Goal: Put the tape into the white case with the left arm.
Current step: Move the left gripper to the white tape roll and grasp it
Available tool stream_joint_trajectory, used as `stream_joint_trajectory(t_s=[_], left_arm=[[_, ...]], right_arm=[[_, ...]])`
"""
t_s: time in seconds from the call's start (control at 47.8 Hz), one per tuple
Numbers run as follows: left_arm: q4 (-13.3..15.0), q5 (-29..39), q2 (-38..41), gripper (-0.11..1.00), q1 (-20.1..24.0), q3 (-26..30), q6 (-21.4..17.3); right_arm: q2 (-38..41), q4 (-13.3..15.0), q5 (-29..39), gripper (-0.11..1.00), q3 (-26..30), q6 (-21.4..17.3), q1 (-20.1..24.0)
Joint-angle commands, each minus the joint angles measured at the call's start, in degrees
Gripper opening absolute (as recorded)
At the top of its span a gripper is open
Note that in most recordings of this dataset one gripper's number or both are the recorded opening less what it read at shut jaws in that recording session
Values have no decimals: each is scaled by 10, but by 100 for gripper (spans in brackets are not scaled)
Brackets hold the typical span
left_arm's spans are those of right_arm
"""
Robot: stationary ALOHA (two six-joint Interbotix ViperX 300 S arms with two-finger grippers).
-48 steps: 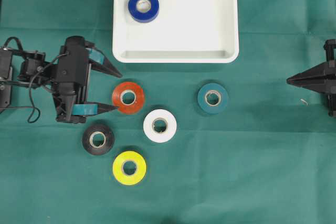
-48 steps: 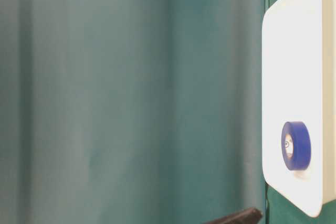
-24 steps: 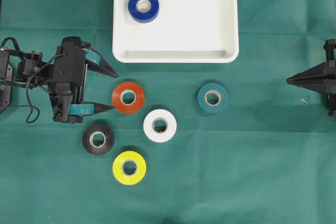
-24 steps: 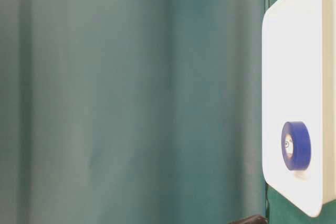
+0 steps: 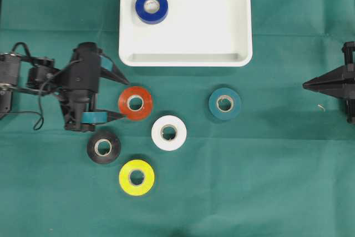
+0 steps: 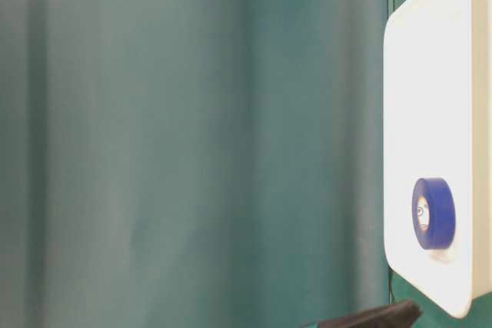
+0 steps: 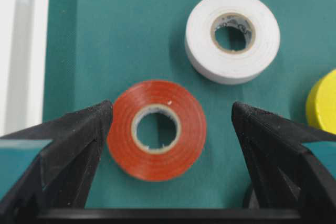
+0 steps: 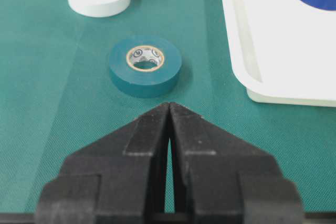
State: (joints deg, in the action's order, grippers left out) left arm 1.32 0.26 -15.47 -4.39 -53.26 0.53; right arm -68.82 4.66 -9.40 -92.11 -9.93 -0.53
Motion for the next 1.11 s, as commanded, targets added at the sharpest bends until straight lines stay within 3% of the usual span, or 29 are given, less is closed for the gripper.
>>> stream_joint_trajectory(t_s=[0.0, 0.356, 0.649, 1.089], left_arm=[[2, 2, 22, 96, -5, 33, 1], [2, 66, 112, 96, -11, 136, 19], [2, 132, 167, 96, -11, 199, 105], [3, 163, 224, 96, -40, 253, 109]], right_arm=[[4, 1, -4, -9, 6, -1, 0], [4, 1, -4, -9, 6, 0, 0], [4, 1, -4, -9, 6, -1, -1], [4, 1, -3, -9, 6, 0, -1]])
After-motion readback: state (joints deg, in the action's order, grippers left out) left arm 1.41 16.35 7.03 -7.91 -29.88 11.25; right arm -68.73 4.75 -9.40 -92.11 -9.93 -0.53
